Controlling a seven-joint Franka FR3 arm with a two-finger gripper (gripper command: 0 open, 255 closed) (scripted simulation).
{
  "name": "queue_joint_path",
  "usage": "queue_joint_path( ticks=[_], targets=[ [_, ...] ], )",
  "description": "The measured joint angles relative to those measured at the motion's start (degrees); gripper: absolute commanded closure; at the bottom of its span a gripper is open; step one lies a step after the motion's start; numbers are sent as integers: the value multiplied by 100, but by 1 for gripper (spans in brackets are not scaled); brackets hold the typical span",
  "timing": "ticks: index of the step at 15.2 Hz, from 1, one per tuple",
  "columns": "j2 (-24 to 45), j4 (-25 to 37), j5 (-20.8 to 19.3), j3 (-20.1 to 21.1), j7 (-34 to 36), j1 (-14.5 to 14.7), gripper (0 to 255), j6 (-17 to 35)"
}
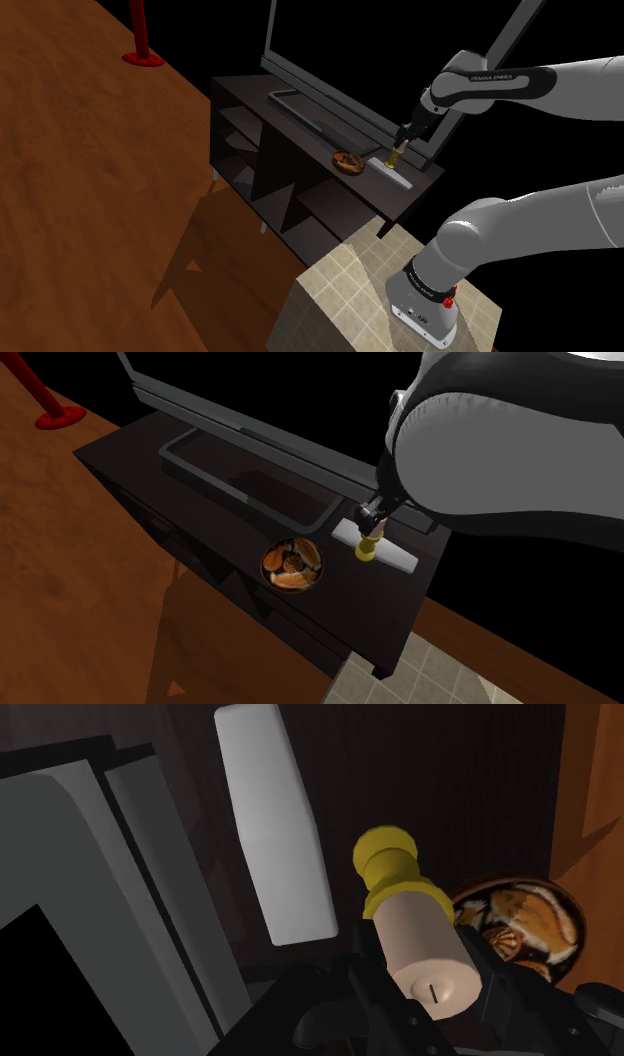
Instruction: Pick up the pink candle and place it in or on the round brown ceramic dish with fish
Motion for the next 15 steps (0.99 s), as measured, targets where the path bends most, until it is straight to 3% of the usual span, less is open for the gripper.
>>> queue_joint_path(
  ticks=[8, 15],
  targets=[
    [-184, 462, 56, 150, 29, 5, 255, -642],
    [292, 1028, 434, 700, 705, 450, 255, -789]
  ],
)
